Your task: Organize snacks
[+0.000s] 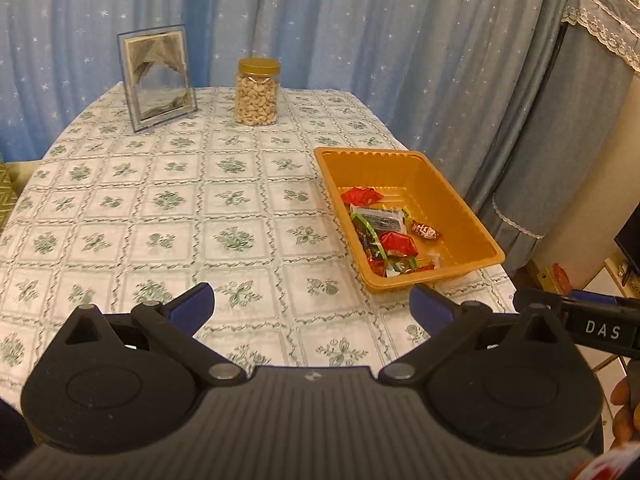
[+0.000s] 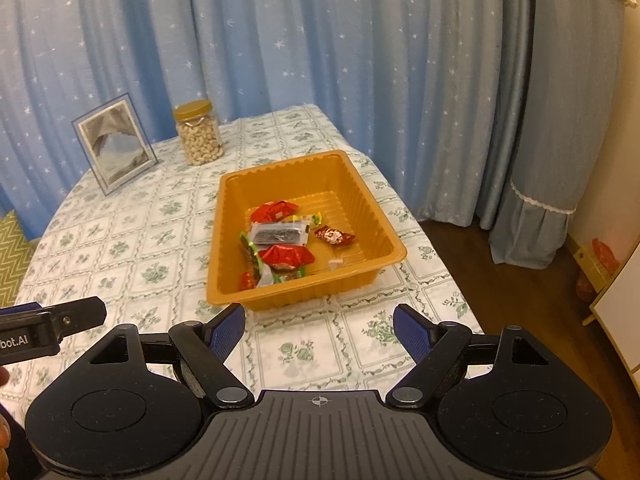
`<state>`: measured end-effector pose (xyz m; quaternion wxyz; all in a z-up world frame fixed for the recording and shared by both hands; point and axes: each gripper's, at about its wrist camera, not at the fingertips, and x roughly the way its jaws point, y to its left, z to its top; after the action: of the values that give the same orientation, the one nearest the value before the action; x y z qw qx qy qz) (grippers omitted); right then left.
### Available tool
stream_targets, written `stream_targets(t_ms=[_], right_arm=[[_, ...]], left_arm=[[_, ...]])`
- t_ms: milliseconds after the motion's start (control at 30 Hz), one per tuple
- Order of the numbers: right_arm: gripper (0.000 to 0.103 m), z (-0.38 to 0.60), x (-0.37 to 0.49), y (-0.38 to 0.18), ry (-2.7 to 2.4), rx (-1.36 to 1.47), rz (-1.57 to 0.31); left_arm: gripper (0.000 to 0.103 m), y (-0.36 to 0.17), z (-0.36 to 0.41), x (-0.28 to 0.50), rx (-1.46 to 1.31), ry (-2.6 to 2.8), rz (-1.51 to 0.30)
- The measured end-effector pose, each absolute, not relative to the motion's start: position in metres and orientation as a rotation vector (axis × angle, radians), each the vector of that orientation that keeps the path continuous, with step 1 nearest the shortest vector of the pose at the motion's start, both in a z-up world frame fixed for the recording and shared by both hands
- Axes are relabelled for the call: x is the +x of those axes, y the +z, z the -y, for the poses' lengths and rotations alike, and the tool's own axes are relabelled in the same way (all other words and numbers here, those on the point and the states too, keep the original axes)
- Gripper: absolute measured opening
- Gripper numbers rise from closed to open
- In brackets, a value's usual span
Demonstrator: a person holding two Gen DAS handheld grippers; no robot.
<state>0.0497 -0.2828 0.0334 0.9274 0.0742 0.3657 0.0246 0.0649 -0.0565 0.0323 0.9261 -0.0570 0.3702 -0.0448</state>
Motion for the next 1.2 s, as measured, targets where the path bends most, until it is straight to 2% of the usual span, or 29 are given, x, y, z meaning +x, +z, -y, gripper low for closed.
stream_targets(t_ms=[700, 1200], right_arm=[[0.081, 0.267, -0.013, 0.054, 0.113, 0.127, -0.698], [0.081, 0.265, -0.021, 0.059, 0.117, 0.122, -0.68]], left_arm=[[0.103, 0.054, 0.061, -0.002, -0.046, -0.034, -0.709], [0.103, 0.06, 0.062, -0.013, -0.057, -0.042, -0.687]])
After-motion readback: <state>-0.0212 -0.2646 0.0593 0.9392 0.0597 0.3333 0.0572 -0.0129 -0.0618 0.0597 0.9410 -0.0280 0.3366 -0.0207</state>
